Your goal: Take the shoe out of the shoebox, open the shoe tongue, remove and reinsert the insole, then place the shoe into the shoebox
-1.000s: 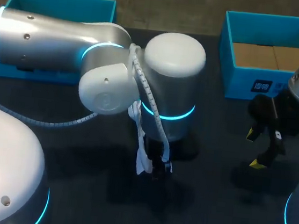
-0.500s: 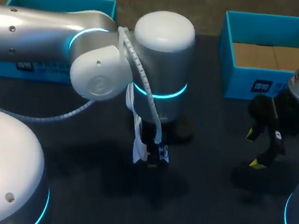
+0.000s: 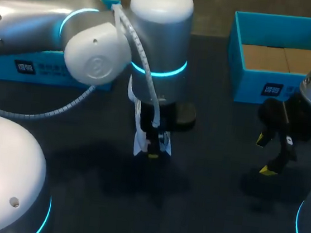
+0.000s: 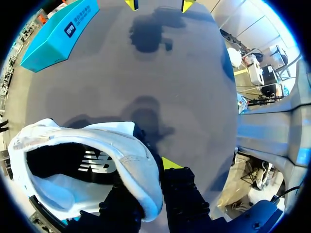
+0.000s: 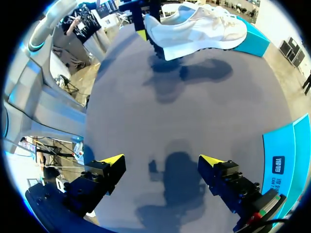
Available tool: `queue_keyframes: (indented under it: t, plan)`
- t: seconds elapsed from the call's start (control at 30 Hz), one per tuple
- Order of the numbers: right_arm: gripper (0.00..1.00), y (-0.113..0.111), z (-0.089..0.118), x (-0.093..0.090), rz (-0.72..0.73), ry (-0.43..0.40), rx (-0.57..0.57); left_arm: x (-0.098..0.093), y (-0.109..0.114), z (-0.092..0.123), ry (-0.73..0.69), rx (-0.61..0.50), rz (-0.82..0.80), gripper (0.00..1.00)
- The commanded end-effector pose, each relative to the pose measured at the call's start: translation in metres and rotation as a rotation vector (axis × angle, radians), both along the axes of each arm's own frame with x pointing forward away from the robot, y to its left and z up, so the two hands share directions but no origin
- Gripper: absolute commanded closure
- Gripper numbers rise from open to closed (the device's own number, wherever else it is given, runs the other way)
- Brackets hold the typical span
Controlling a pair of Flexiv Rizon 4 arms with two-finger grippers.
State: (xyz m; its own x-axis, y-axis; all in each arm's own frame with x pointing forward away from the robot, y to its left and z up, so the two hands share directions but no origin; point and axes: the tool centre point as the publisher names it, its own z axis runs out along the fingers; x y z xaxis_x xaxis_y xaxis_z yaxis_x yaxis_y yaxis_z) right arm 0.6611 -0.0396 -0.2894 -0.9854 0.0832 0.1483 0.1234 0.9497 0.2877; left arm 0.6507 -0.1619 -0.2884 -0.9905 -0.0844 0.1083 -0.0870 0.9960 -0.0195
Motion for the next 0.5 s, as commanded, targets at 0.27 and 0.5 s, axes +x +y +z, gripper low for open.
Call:
queue_keyframes:
  t: [0.27,0.5]
  plan:
    - [0.0,0.0,-0.001,0.0,0.0,0.0,-0.002,0.025,0.021,0.025,0.013,-0.017,-0.015,1.0]
    - [0.0,0.0,-0.001,0.0,0.0,0.0,-0.002,0.043,0.033,0.035,0.043,-0.037,-0.028,1.0]
